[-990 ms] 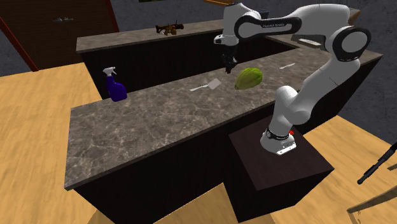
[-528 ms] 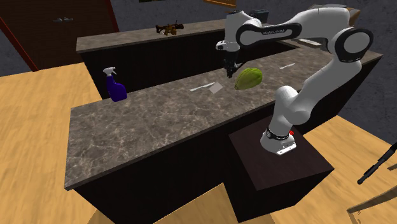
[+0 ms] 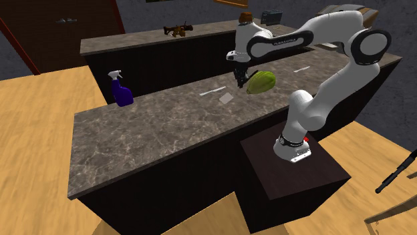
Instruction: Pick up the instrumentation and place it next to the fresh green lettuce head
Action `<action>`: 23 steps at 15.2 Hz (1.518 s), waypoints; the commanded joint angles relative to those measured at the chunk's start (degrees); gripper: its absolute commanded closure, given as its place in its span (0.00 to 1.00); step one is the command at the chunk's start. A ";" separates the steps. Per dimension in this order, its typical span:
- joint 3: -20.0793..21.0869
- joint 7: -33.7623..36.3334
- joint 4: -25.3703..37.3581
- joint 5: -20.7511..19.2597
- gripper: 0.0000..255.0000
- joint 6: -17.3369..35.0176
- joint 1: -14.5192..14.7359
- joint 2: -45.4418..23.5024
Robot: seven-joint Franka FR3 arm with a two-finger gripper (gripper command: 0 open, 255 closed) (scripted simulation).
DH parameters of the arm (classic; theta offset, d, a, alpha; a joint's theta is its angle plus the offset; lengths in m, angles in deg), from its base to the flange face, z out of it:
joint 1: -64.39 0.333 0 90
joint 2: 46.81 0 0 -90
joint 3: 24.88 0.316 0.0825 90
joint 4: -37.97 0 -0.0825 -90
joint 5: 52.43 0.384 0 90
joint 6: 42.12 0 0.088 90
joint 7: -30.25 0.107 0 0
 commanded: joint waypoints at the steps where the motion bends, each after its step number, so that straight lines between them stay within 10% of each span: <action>1: -0.48 0.03 -1.10 -0.24 1.00 1.60 -0.02 -0.46; 23: -6.01 0.71 -12.75 -2.92 1.00 21.11 0.04 -8.37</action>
